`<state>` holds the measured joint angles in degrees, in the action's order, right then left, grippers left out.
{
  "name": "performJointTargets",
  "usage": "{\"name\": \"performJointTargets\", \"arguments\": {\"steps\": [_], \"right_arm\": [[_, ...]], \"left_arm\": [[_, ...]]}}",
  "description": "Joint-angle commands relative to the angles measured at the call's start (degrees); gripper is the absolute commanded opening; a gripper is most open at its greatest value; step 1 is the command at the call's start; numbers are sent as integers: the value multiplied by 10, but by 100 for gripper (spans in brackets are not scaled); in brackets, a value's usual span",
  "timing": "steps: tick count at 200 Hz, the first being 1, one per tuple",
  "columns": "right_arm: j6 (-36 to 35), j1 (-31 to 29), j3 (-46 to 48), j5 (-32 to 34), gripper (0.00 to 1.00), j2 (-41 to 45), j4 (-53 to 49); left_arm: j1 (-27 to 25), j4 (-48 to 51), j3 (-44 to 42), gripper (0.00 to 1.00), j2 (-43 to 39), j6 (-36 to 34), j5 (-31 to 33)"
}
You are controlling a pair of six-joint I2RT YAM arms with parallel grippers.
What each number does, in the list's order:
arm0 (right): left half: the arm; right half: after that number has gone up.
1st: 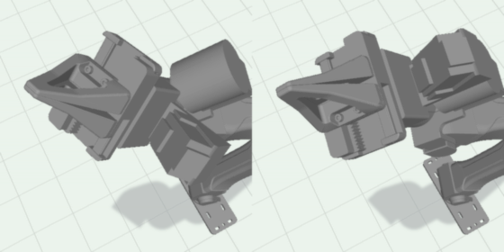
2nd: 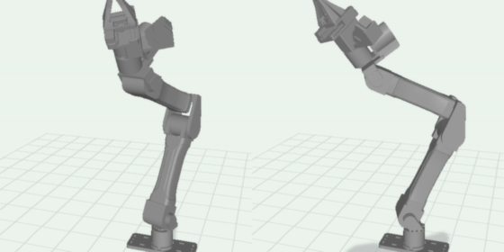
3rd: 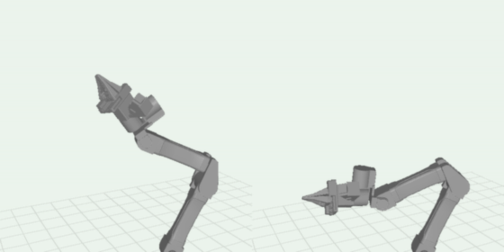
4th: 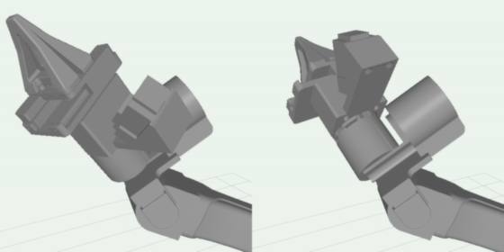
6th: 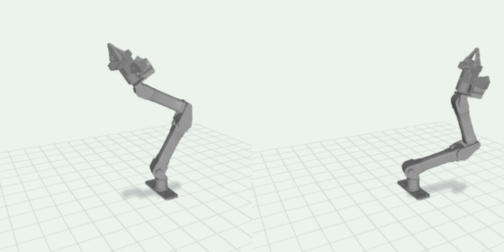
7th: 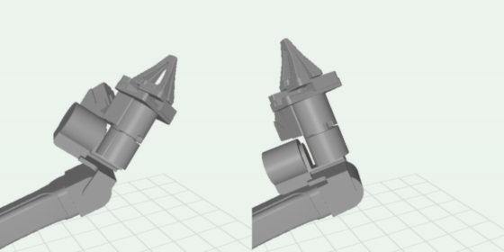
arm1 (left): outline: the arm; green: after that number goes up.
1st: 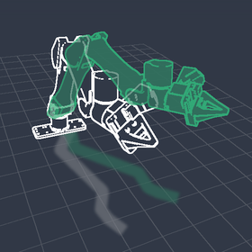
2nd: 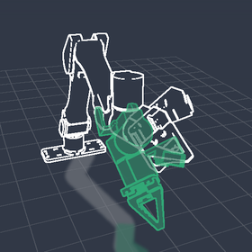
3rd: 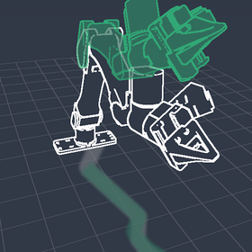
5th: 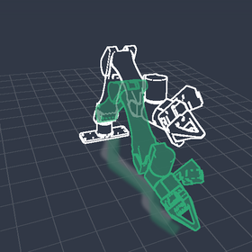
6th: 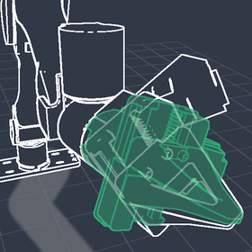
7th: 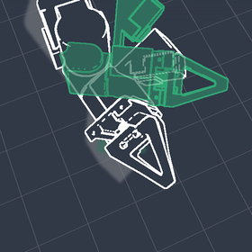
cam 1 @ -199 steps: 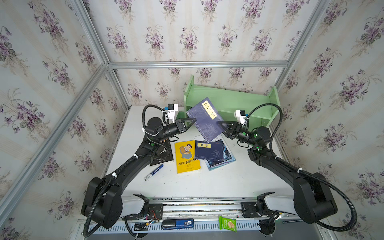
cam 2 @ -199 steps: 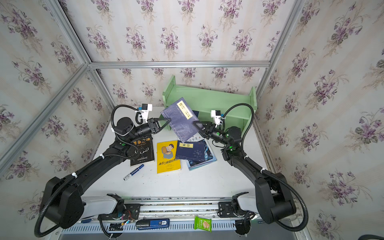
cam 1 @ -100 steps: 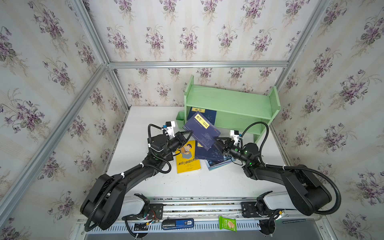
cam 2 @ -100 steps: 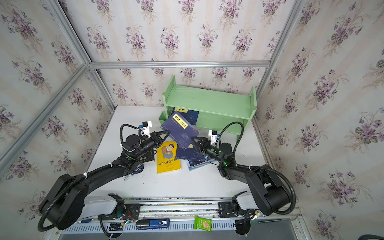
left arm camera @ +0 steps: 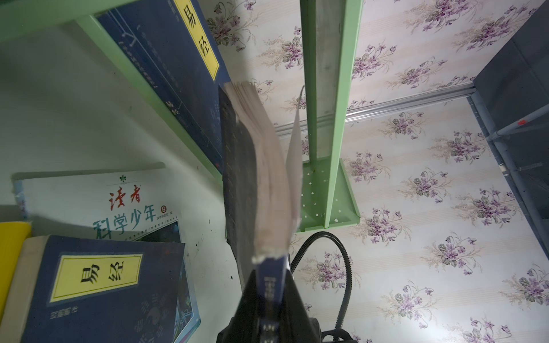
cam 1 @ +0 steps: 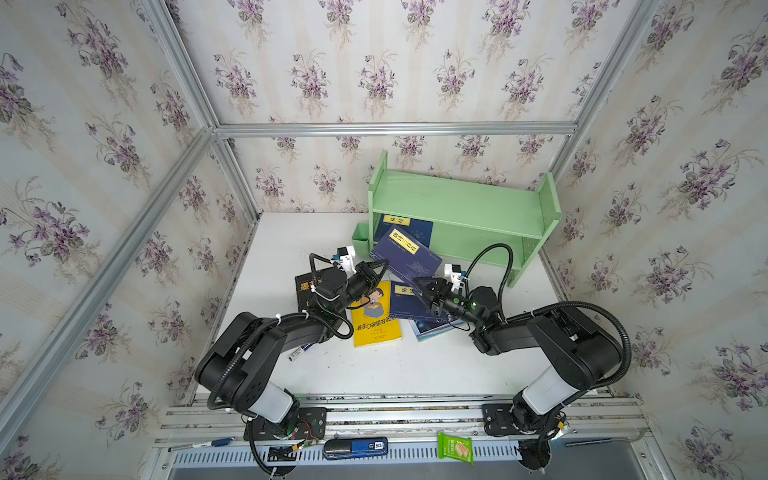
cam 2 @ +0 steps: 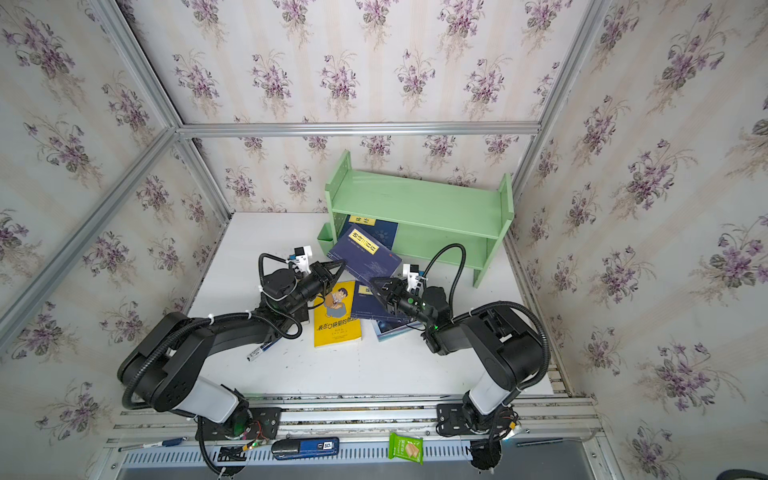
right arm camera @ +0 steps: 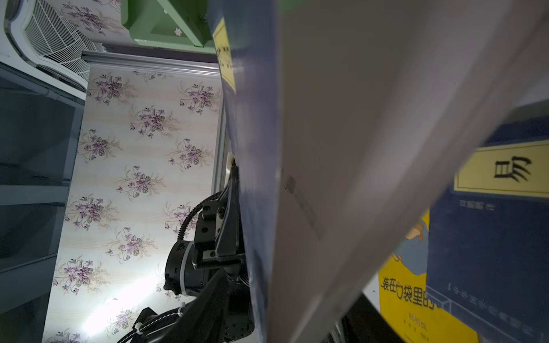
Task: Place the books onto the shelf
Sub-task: 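Lower the book into the shelf's lower tier beside the blue books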
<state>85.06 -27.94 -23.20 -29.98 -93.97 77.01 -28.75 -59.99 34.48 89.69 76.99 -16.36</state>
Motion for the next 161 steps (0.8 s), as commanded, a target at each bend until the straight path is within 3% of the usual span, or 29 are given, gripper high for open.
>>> {"name": "performJointTargets", "arguments": {"steps": [1, 21, 44, 69, 92, 109, 161], "right_arm": [[-6, -1, -7, 17, 45, -8, 38], [-13, -1, -9, 34, 32, -14, 38], [-27, -1, -1, 58, 25, -12, 37], [-50, 1, 9, 83, 26, -4, 36], [-58, 9, 7, 89, 39, -6, 36], [-59, 17, 1, 92, 40, -12, 36], [-78, 40, -12, 103, 16, 5, 27]], "left_arm": [[-6, -73, 11, 6, 10, 27, 9], [-8, -71, 14, 7, 11, 30, 11], [-8, -59, 11, 8, 5, 32, 12], [-9, -33, 8, 8, -7, 32, 11], [-10, -16, 8, 9, -13, 31, 10], [-10, -12, 9, 9, -14, 32, 8], [-10, 7, 19, 10, -21, 29, 10]]}}
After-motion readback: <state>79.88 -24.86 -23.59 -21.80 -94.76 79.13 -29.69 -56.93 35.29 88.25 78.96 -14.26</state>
